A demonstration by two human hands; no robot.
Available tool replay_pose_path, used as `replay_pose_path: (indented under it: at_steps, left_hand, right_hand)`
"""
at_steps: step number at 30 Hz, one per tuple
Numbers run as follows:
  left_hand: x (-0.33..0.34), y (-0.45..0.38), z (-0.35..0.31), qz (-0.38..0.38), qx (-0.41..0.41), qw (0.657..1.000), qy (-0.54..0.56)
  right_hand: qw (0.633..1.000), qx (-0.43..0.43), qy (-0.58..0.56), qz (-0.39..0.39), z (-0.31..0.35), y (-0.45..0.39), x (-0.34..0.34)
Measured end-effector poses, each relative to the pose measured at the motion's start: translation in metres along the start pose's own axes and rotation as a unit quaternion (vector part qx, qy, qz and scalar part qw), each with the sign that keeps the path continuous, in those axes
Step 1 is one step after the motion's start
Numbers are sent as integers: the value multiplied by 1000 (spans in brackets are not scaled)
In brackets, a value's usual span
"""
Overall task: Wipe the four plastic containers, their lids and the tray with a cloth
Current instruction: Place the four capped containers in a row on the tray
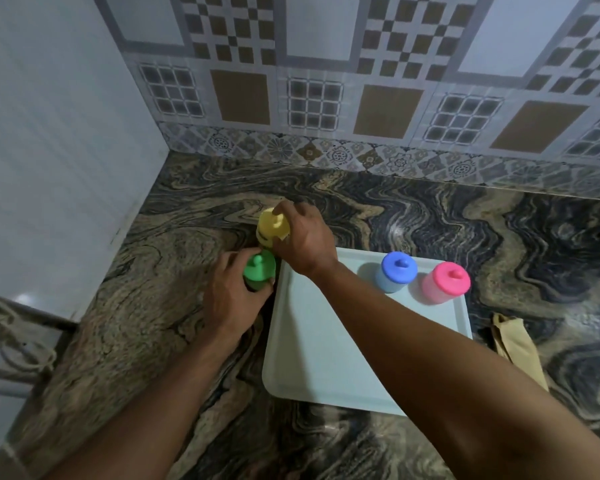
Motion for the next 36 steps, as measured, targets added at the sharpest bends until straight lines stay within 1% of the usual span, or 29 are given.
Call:
replay_pose_path:
  at_steps: [4, 7, 12, 16, 22, 25, 27, 30, 33, 36]
  left_hand:
    - [-10, -7, -14, -20, 24, 999, 14]
    - [-4, -12, -33, -4, 50, 999, 14]
    - [24, -14, -62, 45, 91, 994, 28]
    - [45, -15, -67, 93, 92, 991, 20]
    - [49, -17, -61, 101, 86, 991, 14]
    - [48, -14, -59, 119, 89, 989, -1]
    - [45, -10, -54, 120, 87, 989, 3]
    - [33, 1, -41, 93, 75, 993, 6]
    - [23, 26, -20, 91, 24, 995, 24]
    - [18, 54, 8, 110, -35, 993, 14]
  right_hand:
    - [998, 24, 7, -55, -20, 21, -37]
    - [996, 61, 19, -68, -46, 48, -59]
    - [993, 93, 60, -46, -76, 89, -68]
    - [990, 116, 82, -21, -84, 100, -64]
    - [989, 130, 69, -17, -87, 106, -58]
    - [990, 124, 67, -21, -84, 109, -60]
    - [991, 109, 50, -51, -81, 118, -72]
    - [984, 107, 20, -139, -88, 152, -101]
    - [965, 177, 11, -194, -131, 206, -122]
    - [941, 280, 15, -189, -186, 256, -128]
Point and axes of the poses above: each hand's wrist, its own y-axis away from the middle knuckle, its own x-axis out of the palm, z = x × y, the point moved 8 cm from there along -y, towards the middle knuckle, and after that the axes turned 2 degrees about -z, right-handed, at the moved point
